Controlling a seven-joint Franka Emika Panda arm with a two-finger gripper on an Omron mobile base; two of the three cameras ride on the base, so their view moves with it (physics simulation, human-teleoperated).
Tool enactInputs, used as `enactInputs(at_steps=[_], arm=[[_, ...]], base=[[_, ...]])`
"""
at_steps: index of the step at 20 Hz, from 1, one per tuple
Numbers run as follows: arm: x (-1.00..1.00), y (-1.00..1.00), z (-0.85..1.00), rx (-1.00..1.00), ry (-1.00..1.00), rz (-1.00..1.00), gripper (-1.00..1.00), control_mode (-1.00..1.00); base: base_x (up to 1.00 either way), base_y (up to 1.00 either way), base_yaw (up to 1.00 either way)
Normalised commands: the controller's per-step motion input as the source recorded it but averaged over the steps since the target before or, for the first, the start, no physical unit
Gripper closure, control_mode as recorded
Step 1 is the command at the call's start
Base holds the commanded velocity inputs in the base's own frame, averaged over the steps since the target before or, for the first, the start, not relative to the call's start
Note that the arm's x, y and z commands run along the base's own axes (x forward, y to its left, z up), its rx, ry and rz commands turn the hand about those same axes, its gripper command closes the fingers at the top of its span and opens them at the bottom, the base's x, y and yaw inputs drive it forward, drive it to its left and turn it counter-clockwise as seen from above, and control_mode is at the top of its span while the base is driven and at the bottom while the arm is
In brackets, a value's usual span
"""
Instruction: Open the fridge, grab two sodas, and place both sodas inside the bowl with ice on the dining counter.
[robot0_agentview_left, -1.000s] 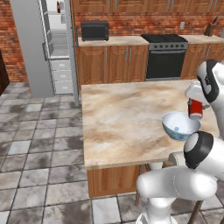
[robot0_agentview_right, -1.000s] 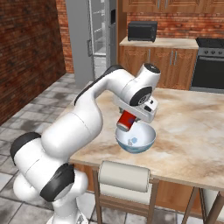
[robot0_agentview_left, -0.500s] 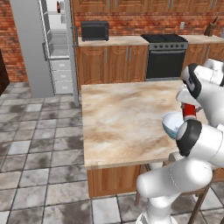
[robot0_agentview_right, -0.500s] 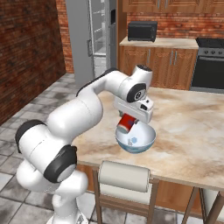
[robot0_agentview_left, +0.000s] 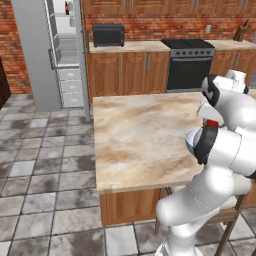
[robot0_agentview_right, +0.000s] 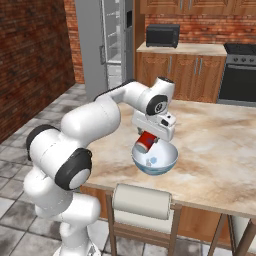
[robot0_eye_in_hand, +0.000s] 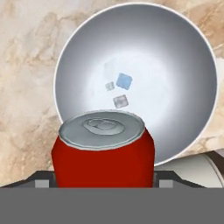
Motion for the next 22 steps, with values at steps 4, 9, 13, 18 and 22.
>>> enactInputs(at_steps=[4, 9, 13, 18, 22], arm=[[0.04, 0.00, -0.29, -0.01, 0.05, -0.03, 1.00, -1.00], [0.08, 0.00, -0.22, 0.00, 0.06, -0.03, 1.00, -1.00], [0.09, 0.00, -0.19, 0.00, 0.05, -0.03, 1.00, -1.00], [0.02, -0.01, -0.19, 0.00, 0.04, -0.02, 1.00, -1.00], [0.00, 0.00, -0.17, 0.00, 0.03, -0.01, 1.00, -1.00]], base=[[0.00, 0.00, 0.00], [0.00, 0.00, 0.00], [0.00, 0.00, 0.00], [0.00, 0.00, 0.00], [0.00, 0.00, 0.00]])
